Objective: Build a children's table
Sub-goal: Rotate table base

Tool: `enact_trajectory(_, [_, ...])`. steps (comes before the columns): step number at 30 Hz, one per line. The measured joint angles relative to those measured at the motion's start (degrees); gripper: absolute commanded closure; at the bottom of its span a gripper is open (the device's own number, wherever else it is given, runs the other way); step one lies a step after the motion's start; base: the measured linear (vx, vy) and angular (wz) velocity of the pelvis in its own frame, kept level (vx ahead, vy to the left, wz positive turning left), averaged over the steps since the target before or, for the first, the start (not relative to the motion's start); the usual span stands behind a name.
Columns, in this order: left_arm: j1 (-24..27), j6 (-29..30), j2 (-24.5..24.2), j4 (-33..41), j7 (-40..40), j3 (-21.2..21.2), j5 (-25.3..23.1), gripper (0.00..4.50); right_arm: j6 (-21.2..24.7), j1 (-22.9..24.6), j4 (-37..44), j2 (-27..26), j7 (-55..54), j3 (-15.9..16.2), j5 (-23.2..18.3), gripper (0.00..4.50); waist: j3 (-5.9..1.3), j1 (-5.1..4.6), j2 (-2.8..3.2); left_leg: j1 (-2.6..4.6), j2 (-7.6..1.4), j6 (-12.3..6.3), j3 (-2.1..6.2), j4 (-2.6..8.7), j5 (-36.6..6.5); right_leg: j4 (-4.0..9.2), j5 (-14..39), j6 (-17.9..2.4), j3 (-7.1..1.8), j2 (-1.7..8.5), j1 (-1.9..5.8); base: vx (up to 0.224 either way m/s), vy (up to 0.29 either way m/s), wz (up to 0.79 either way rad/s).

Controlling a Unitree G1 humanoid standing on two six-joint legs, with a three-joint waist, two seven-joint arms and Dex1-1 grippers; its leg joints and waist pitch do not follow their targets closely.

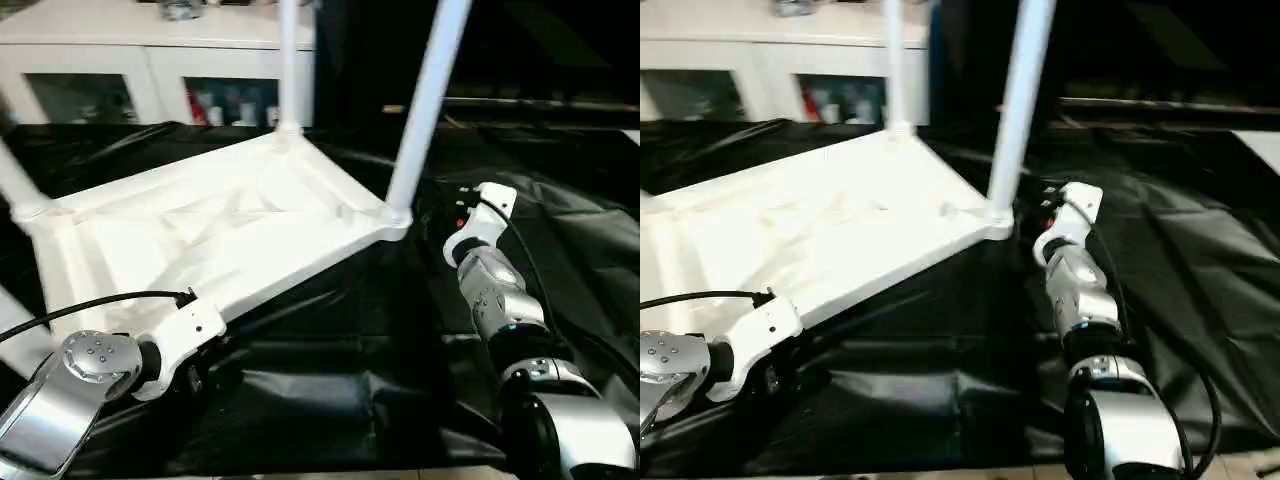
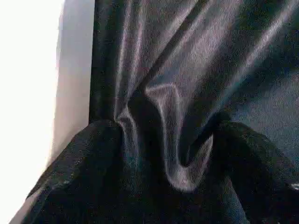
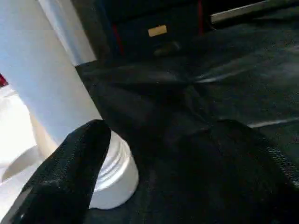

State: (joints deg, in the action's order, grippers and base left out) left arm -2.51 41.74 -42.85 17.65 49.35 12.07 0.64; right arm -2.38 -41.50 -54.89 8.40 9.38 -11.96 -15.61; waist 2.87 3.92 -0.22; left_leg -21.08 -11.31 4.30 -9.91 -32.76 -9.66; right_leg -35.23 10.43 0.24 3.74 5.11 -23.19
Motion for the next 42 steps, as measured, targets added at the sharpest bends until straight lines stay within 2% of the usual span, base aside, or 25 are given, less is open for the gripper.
enact_trajectory(5, [3.4, -3.6, 0.9, 1.4, -0.1, -1.7, 1.9, 0.56, -0.8, 0.0, 0.0, -1.0, 4.0, 3.0, 2.1, 0.49, 0.03, -0.34, -0.14, -0.15, -0.01, 0.00, 0.00, -0.11, 0.0, 0.04, 0.0, 0.0, -0.01, 0.00, -0.05, 0.000, 0.000, 0.00])
enact_trajectory(8, [4.2, -6.9, 3.7, 1.6, -1.1, -4.1, 3.6, 0.56, -1.6, 0.4, 0.2, -1.1, 8.6, 5.3, 3.2, 0.49, 0.03, -0.11, -0.36, -0.38, -0.04, -0.01, 0.00, -0.37, 0.0, 0.07, -0.1, -0.2, 0.00, 0.01, -0.09, 0.000, 0.000, 0.00])
enact_trajectory(10, [3.8, -7.0, 5.6, 1.6, -3.0, -5.3, 4.2, 0.56, -1.9, 0.7, 0.8, -1.7, 12.2, 7.5, 4.3, 0.49, 0.00, -0.04, -0.43, -0.44, -0.06, -0.02, -0.02, -0.55, 0.0, 0.11, -0.1, -0.2, -0.04, 0.01, -0.07, 0.000, 0.000, 0.00])
enact_trajectory(13, [2.8, -6.5, 5.9, 1.6, -4.0, -4.6, 4.0, 0.56, -1.9, 0.9, 0.8, -2.2, 16.2, 9.8, 5.2, 0.49, 0.04, -0.12, -0.59, -0.48, -0.07, -0.03, -0.02, -0.72, 0.0, 0.11, -0.1, -0.2, -0.06, 0.02, -0.08, 0.000, 0.000, 0.00])
enact_trajectory(17, [2.5, -6.4, 7.3, 1.6, -5.6, -3.8, 3.4, 0.56, -1.8, 0.4, 0.7, -3.6, 19.3, 10.9, 5.3, 0.49, 0.08, -0.17, -1.05, -0.44, -0.13, -0.03, -0.02, -0.71, 0.0, 0.02, -0.1, -0.2, -0.04, 0.01, -0.08, 0.000, 0.000, 0.00])
enact_trajectory(20, [2.7, -5.9, 7.4, 1.8, -6.0, -3.6, 3.2, 0.56, -1.8, -3.3, -1.9, -4.4, 19.5, 11.1, 6.1, 0.49, 0.11, -0.25, -1.16, -0.43, -0.14, -0.03, -0.02, -0.73, 0.0, -0.02, -0.1, -0.2, -0.04, 0.00, -0.09, 0.000, 0.000, 0.00])
enact_trajectory(22, [3.8, -4.3, 7.1, 4.1, -6.0, -3.3, 3.4, 0.56, -2.4, -7.0, -4.3, -5.2, 18.0, 11.1, 6.8, 0.49, 0.05, -0.48, -1.34, -0.38, -0.16, -0.02, -0.01, -0.72, 0.0, -0.04, -0.1, -0.2, -0.03, 0.00, -0.11, 0.000, 0.000, 0.00])
enact_trajectory(27, [9.5, -0.6, 5.2, 8.6, -7.5, -3.4, 2.9, 0.56, -4.8, -12.0, -9.6, -5.8, 10.8, 9.3, 7.2, 0.49, 0.03, -0.21, -1.88, -0.36, -0.24, -0.01, -0.03, -0.72, 0.0, -0.05, 0.0, -0.1, -0.02, -0.07, -0.09, 0.000, 0.000, 0.00])
enact_trajectory(30, [12.0, 1.2, 5.9, 11.8, -10.2, -3.7, 2.0, 0.56, -5.6, -13.8, -13.0, -6.1, 6.0, 7.6, 7.1, 0.49, 0.09, 0.20, -2.31, -0.39, -0.25, -0.01, -0.04, -0.74, 0.0, -0.04, 0.0, -0.1, -0.02, -0.06, -0.09, 0.000, 0.000, 0.00])
enact_trajectory(36, [16.3, 2.5, 7.2, 15.9, -14.7, -5.4, 1.1, 0.56, -5.6, -17.4, -16.8, -7.2, 1.2, 4.1, 5.3, 0.49, 0.07, 0.40, -3.41, -0.37, -0.32, 0.00, -0.05, -0.72, 0.0, -0.04, 0.0, -0.1, -0.01, -0.13, -0.10, 0.000, 0.000, 0.00])
enact_trajectory(42, [18.1, 3.2, 7.4, 17.5, -17.7, -6.8, 0.0, 0.56, -5.5, -19.6, -19.7, -7.3, -5.8, 1.1, 4.7, 0.49, -0.04, 1.61, -4.03, -0.36, -0.33, 0.00, -0.05, -0.73, 0.0, -0.04, 0.1, 0.1, -0.02, -0.16, -0.07, 0.000, 0.000, 0.00])
